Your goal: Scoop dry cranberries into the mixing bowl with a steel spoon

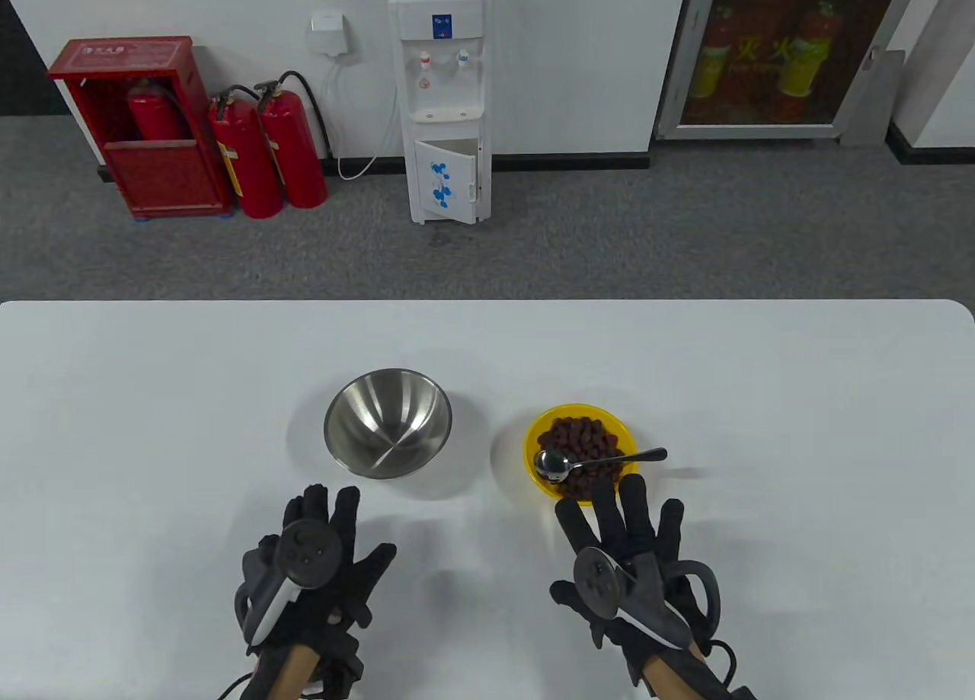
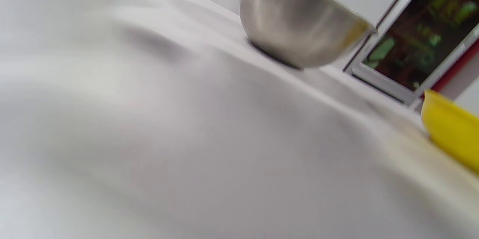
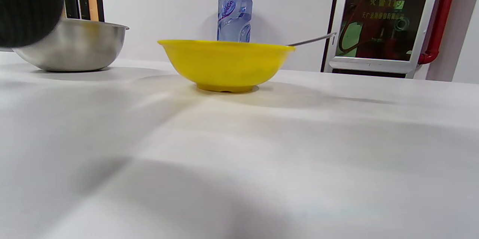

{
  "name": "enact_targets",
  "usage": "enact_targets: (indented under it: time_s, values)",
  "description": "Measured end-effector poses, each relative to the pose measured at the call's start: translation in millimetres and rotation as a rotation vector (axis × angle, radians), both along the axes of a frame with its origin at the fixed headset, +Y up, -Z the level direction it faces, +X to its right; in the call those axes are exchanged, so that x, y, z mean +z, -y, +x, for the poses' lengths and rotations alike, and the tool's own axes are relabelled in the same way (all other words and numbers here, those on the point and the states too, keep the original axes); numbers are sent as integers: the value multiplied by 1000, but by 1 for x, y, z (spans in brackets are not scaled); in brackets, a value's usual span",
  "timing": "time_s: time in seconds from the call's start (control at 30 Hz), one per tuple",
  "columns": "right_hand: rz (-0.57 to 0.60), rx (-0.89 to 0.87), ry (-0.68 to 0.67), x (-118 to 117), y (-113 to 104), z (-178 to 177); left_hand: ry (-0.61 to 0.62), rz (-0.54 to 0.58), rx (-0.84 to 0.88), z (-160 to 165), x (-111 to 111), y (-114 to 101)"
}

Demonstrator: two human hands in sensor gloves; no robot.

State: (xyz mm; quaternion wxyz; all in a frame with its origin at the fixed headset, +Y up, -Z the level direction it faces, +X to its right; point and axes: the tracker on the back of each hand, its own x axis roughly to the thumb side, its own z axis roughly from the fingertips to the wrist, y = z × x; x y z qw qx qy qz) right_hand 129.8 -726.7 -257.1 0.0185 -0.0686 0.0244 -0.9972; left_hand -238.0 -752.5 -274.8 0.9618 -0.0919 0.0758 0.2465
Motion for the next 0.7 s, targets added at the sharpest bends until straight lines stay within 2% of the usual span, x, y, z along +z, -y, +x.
enact_targets:
  time_s: [0.2,0.37,0.47,0.6,0.7]
  values:
    - [19,-17,-11,1,-4,-1,-193,-30,240,-15,-31,-4]
    - [21,-31,-8,0,-3,1,-366,-110,435,-27,-63,7]
    - [23,-46,-5,0,-5,3,-387,-180,503,-30,-75,16]
    - [28,-56,-5,0,-6,3,-418,-198,520,-28,-82,27]
    - [30,-56,-8,0,-5,3,-426,-214,608,-27,-84,33]
